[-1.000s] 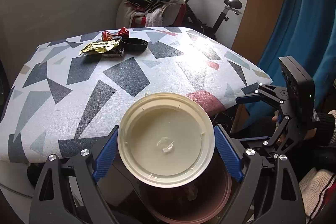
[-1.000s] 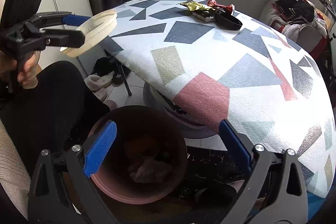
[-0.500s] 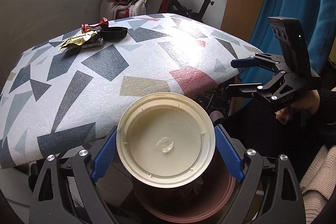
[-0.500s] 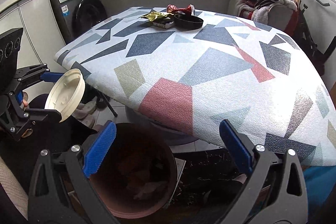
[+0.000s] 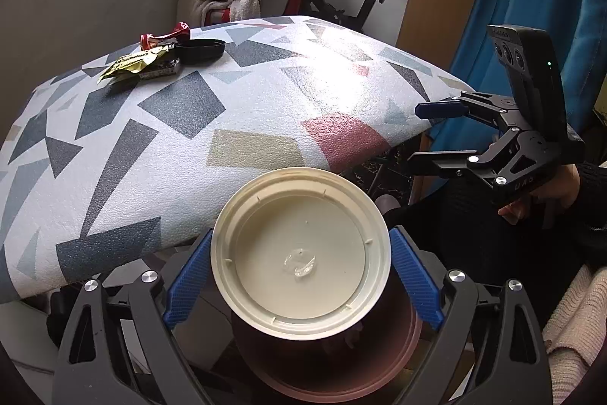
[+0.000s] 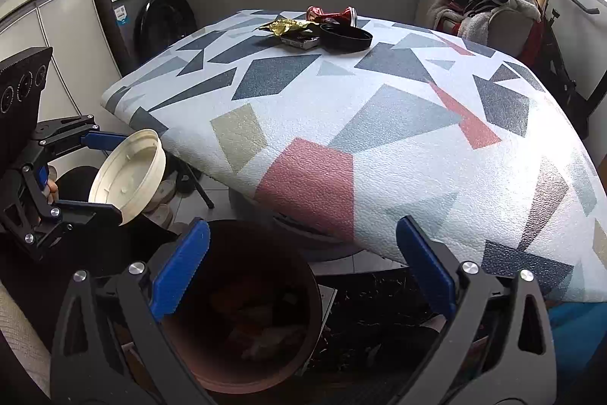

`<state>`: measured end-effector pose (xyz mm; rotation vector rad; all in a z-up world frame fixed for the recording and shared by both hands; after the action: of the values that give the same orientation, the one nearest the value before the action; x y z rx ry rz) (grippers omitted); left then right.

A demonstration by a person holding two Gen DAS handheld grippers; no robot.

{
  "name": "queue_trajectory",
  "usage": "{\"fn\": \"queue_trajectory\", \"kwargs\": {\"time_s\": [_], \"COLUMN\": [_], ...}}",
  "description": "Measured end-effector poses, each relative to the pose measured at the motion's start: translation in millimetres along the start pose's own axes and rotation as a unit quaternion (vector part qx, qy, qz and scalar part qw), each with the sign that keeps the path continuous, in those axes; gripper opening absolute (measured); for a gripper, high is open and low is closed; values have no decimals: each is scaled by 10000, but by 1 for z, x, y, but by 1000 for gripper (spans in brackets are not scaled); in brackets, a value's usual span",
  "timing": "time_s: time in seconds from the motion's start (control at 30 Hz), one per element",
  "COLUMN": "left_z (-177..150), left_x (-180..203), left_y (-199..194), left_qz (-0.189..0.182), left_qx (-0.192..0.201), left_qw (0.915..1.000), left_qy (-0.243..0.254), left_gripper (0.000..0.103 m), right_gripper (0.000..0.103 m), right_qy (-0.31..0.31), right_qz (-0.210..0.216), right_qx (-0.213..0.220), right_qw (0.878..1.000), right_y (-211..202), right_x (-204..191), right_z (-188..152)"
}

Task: Collect trash
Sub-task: 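Lower the cream lid over the bin with the left tool and release, then raise both open tools back toward the board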

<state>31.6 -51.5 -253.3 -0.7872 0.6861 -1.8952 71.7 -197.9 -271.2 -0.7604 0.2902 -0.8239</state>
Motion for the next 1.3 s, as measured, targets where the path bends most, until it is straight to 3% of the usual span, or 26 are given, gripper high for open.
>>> {"fn": "queue_trajectory", "kwargs": {"time_s": [0.17,0.5,1.3], "left_z": [0,7,11], "left_x": [1,-19,-28], "left_y": [1,-1,-6], "left_qz": [19,187,411], "left_qx": [4,150,302], "left_qw": [10000,9987,9969], "left_qy": [10,-453,-593], "left_gripper": [97,97,97], "right_gripper": [97,97,97], "right_qy": [4,4,-13], "right_qz": [3,5,13], "right_qx": [-9,-28,-91], "right_qw": [10000,10000,10000], "right_y": [0,0,3], "right_x": [0,0,-2], "right_z": [0,-1,-3]}}
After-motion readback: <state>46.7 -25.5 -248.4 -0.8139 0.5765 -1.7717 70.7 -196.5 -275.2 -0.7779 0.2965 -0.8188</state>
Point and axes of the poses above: each gripper's, at about its wrist camera, not at the fingertips, and y roughly the way its jaws point, x to its right, z to its top, the point moved 8 cm from there along y, roughly the way its jaws point, and after that the axes turned 12 degrees about -y, right-handed, at the moved point
